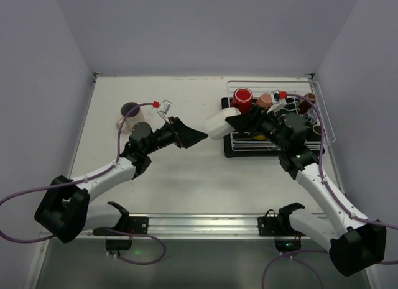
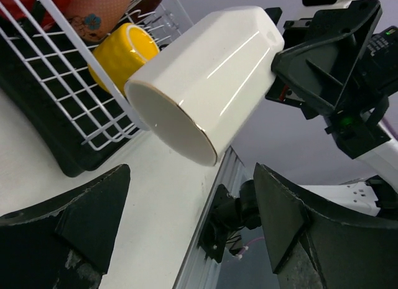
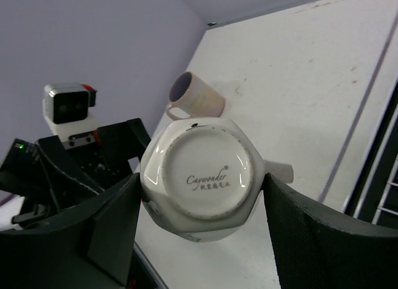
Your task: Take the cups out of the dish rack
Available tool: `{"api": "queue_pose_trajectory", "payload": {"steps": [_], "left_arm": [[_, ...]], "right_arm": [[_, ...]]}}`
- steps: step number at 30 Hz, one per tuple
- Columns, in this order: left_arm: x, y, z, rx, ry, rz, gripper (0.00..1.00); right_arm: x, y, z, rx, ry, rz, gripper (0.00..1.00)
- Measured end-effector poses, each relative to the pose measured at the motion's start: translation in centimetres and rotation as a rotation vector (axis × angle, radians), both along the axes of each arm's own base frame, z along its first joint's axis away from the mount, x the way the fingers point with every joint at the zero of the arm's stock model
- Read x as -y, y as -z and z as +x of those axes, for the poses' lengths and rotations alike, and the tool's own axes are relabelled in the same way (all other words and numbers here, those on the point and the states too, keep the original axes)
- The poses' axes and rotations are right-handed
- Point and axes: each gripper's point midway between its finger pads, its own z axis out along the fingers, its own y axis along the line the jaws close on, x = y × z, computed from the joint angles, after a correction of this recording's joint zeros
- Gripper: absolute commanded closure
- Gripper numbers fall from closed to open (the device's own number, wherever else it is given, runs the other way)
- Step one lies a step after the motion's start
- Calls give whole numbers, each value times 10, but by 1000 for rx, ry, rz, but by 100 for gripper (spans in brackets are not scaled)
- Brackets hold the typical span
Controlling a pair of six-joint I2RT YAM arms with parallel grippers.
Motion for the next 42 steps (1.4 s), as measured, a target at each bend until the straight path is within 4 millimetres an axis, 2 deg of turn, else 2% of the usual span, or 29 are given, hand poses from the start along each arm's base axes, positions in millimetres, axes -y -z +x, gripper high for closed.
{"api": "queue_pose_trajectory", "payload": {"steps": [6, 11, 12, 14, 15, 18, 19, 20, 21, 22, 24, 29, 33, 39, 42], "left_arm": [[18, -21, -6, 42, 50, -68, 23], [24, -34, -11, 62, 72, -120, 35], [24, -36, -12, 66, 73, -128, 45], [24, -40, -12, 66, 72, -143, 58], [23, -40, -11, 65, 68, -147, 76], [22, -54, -13, 98, 69, -184, 100], [21, -56, -14, 104, 69, -187, 100], [21, -57, -15, 109, 69, -189, 100], [20, -59, -15, 119, 65, -191, 100], [19, -60, -15, 124, 62, -191, 100], [18, -62, -16, 129, 56, -186, 100], [9, -54, -17, 136, 6, -95, 100], [-9, -35, -7, 126, -112, 76, 100], [-37, -18, 38, 79, -295, 469, 100], [-50, -5, 69, 69, -374, 669, 100]], "right_arm": [[-22, -15, -13, 21, -108, 108, 87], [-38, -11, -16, -9, -194, 196, 87], [-40, -8, -17, -21, -205, 208, 86], [-43, -5, -17, -37, -213, 230, 86], [-44, -5, -18, -39, -218, 242, 86], [-43, -7, -17, -45, -211, 272, 82], [-44, -8, -18, -44, -215, 281, 76], [-44, -10, -18, -41, -216, 291, 65], [-45, -11, -18, -35, -219, 295, 36], [-45, -11, -18, -35, -220, 302, 22], [-46, -12, -20, -36, -226, 310, 1], [-46, -15, -21, -13, -223, 306, 1], [-38, -19, -21, 26, -173, 272, 1], [-22, -15, -13, 37, -65, 147, 1], [-15, -11, -12, 44, -33, 77, 1]]}}
